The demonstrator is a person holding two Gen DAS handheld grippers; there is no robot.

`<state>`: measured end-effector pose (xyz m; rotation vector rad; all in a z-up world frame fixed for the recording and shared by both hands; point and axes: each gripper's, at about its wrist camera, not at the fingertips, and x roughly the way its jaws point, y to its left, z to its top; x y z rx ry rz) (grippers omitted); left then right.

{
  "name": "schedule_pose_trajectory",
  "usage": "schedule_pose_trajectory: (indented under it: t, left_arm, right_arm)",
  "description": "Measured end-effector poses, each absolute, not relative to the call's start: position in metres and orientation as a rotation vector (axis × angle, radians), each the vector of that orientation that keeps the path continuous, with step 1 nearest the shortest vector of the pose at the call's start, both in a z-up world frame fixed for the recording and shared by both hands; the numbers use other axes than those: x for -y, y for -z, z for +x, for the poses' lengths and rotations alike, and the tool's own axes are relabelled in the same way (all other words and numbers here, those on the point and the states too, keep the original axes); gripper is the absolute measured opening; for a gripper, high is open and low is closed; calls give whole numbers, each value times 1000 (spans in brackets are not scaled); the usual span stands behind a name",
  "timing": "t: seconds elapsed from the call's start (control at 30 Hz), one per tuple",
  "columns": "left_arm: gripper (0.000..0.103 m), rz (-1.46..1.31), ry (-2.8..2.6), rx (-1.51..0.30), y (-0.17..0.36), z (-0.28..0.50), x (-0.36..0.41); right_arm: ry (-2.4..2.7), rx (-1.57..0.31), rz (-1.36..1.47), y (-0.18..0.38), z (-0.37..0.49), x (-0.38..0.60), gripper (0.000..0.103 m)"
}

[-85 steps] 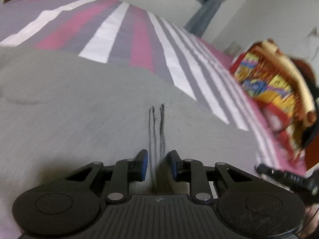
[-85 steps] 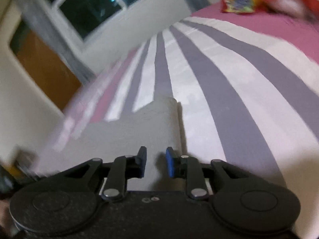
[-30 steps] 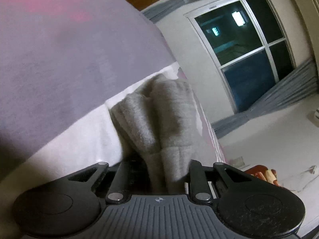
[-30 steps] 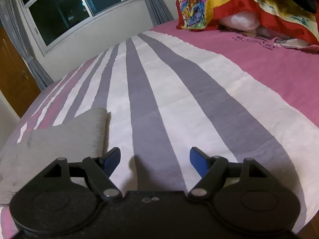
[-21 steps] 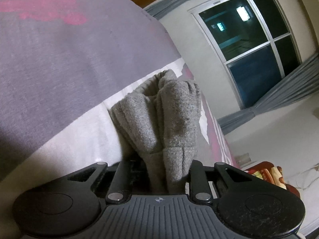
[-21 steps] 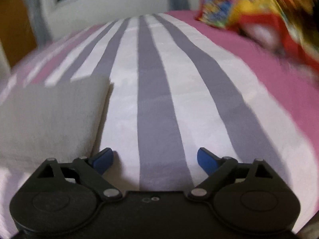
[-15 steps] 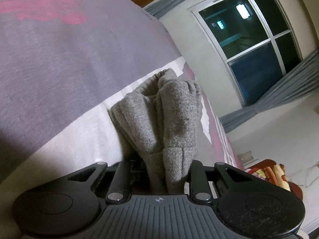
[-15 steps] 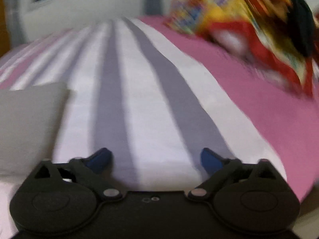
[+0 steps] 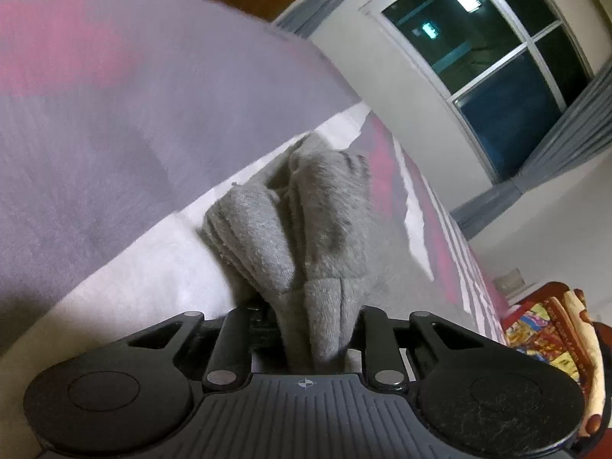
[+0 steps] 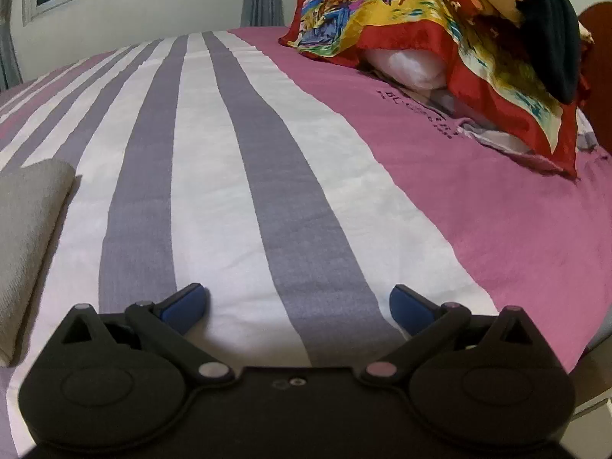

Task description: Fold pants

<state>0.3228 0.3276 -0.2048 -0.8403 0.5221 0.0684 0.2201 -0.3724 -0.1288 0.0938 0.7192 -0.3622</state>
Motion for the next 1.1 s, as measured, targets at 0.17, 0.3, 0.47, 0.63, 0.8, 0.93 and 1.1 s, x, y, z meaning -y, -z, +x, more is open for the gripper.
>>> schedule_pose_trajectory:
  t: [0.17,0.3,0.47,0.63,0.8,0.93,1.1]
  left_arm:
    - [19,-757,18,-426,147,324,-303]
    - [19,-639,111,-391,90,343,-260]
    - [19,-434,239,-416,39,378,-166]
    - [19,-234,336,-473,35,401,-58]
    - [19,-60,470,-560,62,390,36]
    - [31,113,554,-672,101,373,85]
    - [103,171,584,-645,106,354,99]
  right_arm:
    - [359,-711,124,125,218,376,103]
    - [366,-713,124,125,219,376,103]
    - [348,-707,138,125,218,378,103]
    - [334,-698,153,125,215,381,103]
    - [317,-696,155,124,213,384,103]
    - [299,-685,168,123,211,388,103]
    - [296,-684,170,124,212,389,103]
